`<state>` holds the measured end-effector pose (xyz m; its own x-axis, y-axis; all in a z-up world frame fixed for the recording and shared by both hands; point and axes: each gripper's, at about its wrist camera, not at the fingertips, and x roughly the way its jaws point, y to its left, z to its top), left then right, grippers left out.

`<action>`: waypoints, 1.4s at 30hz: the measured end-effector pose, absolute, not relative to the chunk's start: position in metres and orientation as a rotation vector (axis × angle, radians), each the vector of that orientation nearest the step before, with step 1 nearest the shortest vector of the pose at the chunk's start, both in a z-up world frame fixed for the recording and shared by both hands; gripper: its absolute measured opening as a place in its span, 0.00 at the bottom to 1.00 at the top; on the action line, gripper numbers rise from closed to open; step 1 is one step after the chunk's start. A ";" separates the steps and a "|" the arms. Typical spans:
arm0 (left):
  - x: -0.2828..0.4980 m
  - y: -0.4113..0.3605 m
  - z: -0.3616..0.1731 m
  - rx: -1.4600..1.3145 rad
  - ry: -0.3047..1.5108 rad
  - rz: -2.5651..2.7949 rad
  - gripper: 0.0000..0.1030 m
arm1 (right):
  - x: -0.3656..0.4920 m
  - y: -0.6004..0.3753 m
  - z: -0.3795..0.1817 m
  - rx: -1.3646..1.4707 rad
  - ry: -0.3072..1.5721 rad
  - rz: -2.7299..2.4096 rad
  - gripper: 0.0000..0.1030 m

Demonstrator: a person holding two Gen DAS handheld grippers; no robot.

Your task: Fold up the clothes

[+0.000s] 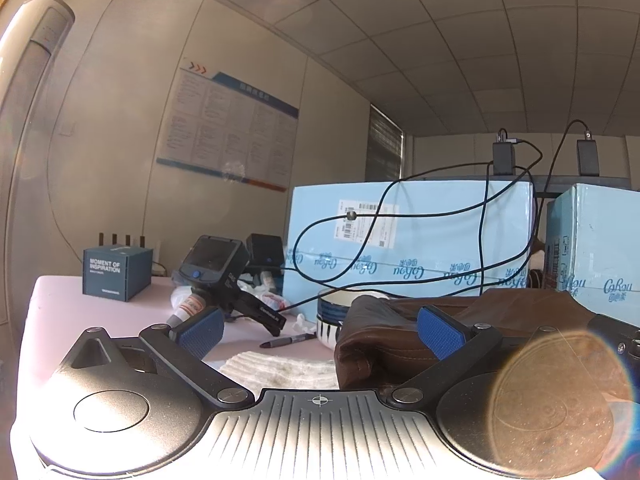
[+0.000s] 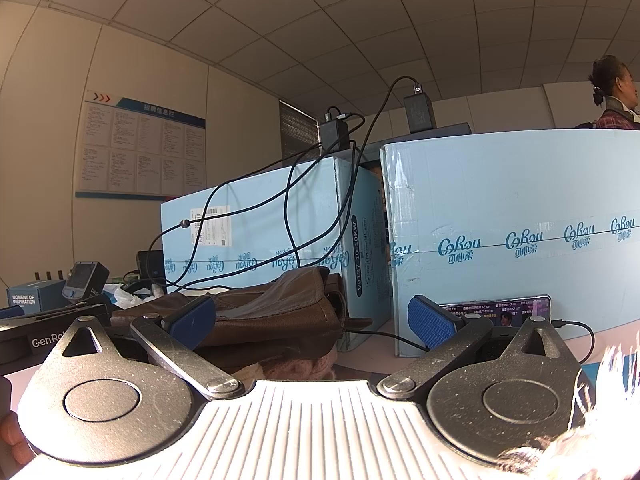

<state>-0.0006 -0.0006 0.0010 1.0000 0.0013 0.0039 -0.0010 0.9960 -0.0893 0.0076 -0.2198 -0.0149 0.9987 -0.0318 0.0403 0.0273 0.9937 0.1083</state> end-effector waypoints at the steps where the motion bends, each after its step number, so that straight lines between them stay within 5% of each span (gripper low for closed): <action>1: -0.001 -0.001 0.002 -0.086 -0.005 0.002 1.00 | 0.007 -0.219 -0.015 0.106 -0.042 -0.034 1.00; 42: 0.014 -0.074 0.010 -0.050 -0.099 0.028 1.00 | -0.021 -0.210 -0.013 0.006 -0.141 -0.311 1.00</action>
<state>0.0143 -0.0736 0.0097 0.9947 0.0308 0.0978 -0.0259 0.9983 -0.0513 -0.0209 -0.2095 -0.0128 0.9422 -0.3055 0.1376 0.3046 0.9521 0.0275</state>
